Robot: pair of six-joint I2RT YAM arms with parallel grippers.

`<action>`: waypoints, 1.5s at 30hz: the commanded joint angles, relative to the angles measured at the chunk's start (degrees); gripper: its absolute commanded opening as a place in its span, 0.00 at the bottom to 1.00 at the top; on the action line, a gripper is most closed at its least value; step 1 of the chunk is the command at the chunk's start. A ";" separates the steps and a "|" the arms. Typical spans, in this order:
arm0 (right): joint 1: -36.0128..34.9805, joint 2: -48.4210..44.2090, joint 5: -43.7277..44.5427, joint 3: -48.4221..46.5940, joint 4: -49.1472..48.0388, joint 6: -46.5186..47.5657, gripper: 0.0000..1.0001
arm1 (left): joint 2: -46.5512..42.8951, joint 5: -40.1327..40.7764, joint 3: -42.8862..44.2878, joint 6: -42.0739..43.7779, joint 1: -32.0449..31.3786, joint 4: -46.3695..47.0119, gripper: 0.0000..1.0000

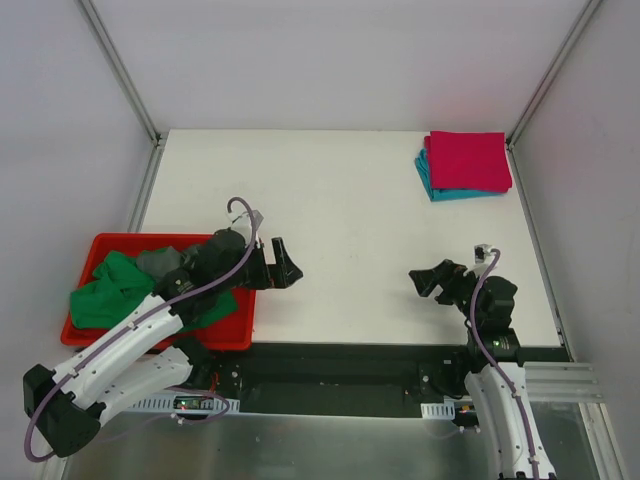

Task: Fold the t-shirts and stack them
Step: Grab crumpled tshirt from bin with the left arm

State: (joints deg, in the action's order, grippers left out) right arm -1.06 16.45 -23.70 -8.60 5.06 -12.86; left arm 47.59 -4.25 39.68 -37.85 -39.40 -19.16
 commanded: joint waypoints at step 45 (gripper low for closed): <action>-0.35 3.94 -3.89 -0.71 -4.71 -0.50 0.96 | 5.05 41.87 0.75 -29.13 64.43 -28.32 0.97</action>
State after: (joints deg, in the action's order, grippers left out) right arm -1.06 19.22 -25.30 -8.67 4.84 -13.17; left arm 52.29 39.64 41.78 -66.19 20.25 -49.82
